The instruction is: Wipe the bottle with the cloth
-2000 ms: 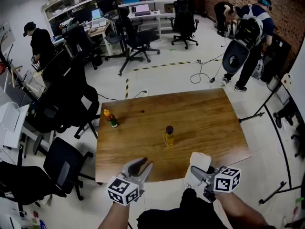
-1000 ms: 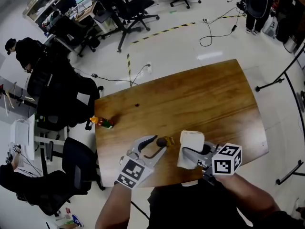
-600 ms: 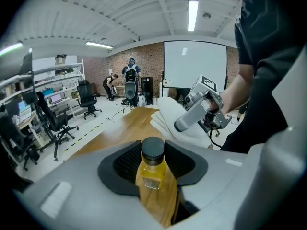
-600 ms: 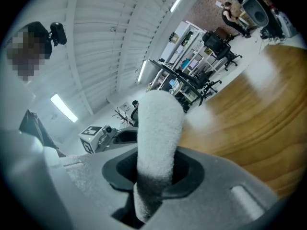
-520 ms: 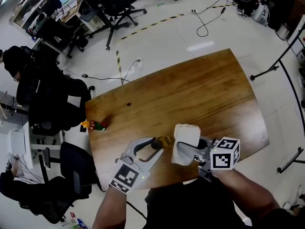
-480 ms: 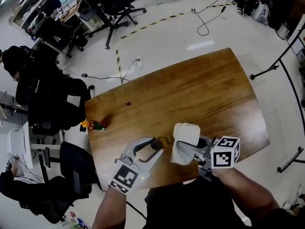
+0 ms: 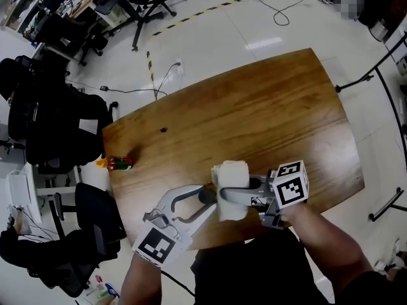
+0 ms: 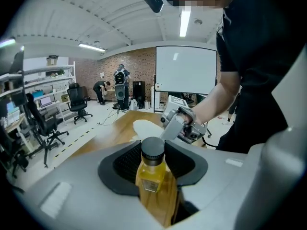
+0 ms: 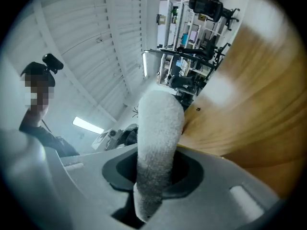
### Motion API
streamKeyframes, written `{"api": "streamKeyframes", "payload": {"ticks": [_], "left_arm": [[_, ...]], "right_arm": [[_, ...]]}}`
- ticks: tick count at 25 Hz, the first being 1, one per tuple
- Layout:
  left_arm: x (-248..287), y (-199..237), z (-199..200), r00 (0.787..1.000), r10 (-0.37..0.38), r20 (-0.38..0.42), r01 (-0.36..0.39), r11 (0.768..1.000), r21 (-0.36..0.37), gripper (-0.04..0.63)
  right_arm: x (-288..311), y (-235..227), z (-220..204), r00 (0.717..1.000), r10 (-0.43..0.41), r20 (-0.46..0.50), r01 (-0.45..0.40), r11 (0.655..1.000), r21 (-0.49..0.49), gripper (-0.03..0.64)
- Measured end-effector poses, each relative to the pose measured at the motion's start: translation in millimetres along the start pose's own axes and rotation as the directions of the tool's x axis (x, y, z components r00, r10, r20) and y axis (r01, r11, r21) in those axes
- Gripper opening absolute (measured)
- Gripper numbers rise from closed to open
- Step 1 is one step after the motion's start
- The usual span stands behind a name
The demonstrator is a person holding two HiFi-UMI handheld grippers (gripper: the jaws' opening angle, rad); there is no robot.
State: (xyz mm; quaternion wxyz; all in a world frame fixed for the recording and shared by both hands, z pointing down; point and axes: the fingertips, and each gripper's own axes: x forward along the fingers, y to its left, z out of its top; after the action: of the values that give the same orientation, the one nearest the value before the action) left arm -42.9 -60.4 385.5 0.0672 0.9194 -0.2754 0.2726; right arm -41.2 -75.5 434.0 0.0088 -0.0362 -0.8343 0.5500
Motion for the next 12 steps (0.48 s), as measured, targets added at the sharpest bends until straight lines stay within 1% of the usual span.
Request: {"api": "streamKeyframes", "payload": {"ticks": [5, 8, 12], "left_arm": [[-2.3, -0.8, -2.2, 1.0, -0.006, -0.018, 0.006, 1.0, -0.004, 0.172], [-1.0, -1.7, -0.9, 1.0, -0.007, -0.015, 0.007, 1.0, -0.008, 0.172], [-1.7, -0.5, -3.4, 1.0, -0.013, -0.016, 0.013, 1.0, -0.015, 0.172]], "right_arm": [[-0.4, -24.0, 0.2, 0.999, -0.038, 0.001, 0.038, 0.999, 0.033, 0.079], [-2.0, -42.2, -5.4, 0.997, -0.077, -0.025, 0.078, 0.996, 0.035, 0.078], [1.6, -66.3, -14.7, 0.987, -0.147, -0.067, 0.148, 0.989, 0.014, 0.078]]}}
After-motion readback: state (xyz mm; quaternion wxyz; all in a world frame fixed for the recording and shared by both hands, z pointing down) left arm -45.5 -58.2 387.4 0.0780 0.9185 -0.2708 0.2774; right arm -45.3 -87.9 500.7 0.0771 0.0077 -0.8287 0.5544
